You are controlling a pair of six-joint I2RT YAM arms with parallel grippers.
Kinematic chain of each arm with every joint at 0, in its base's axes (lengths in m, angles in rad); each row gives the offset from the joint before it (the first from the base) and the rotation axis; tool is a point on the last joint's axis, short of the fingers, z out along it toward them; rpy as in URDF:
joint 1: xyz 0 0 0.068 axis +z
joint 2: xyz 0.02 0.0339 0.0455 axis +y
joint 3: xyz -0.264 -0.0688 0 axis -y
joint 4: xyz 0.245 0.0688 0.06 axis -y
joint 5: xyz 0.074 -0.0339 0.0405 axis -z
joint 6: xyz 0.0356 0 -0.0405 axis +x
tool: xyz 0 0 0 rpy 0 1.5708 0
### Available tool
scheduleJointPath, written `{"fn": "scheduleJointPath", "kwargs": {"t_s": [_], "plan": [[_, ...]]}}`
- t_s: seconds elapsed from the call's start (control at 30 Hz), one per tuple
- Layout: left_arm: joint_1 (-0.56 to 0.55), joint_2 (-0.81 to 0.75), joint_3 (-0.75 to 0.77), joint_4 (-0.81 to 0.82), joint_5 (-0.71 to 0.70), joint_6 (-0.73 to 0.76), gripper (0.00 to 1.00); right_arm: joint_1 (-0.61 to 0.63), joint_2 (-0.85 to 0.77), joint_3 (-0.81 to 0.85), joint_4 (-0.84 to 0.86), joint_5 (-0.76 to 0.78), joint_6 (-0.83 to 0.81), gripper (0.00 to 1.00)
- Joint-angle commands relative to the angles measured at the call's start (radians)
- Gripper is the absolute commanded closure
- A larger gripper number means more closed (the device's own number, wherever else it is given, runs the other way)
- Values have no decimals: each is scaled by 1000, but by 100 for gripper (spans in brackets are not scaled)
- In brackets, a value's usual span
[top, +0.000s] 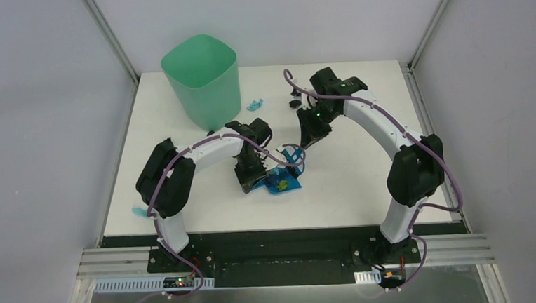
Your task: Sweep away the paper scraps from the table
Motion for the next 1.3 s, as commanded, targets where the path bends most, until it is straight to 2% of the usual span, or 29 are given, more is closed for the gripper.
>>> {"fn": "scheduleJointPath", "kwargs": {"t_s": [0.0, 0.17, 0.27, 0.47, 0.57, 0.7, 0.87, 0.9, 0.93, 0.97, 1.27], "plan": [[-1, -82, -15, 50, 8, -4, 97, -59, -107, 22, 26, -27, -25, 100], [6, -94, -5, 43, 5, -7, 97, -159, -89, 81, -13, -44, -40, 100], [15, -120, 13, 20, 8, -3, 97, -205, -114, 42, -4, -28, -54, 100], [39, -165, 95, -49, 3, 15, 97, -296, -282, -217, 171, -169, -97, 100], [51, -166, 147, -88, 0, 19, 96, -349, -381, -371, 285, -128, -97, 100], [64, -153, 224, -125, 1, 10, 96, -452, -520, -553, 450, -277, -14, 100], [93, -106, 370, -203, 5, 0, 96, -534, -573, -741, 640, -277, -14, 100], [99, -97, 402, -215, 2, -5, 96, -545, -569, -763, 676, -329, -4, 100], [105, -83, 445, -224, 2, -7, 95, -557, -566, -778, 705, -604, 118, 100], [110, -77, 466, -235, 1, -7, 96, -564, -565, -789, 724, -657, 142, 100], [155, 61, 757, -296, -6, 11, 96, -588, -569, -814, 734, -698, 122, 100]]}}
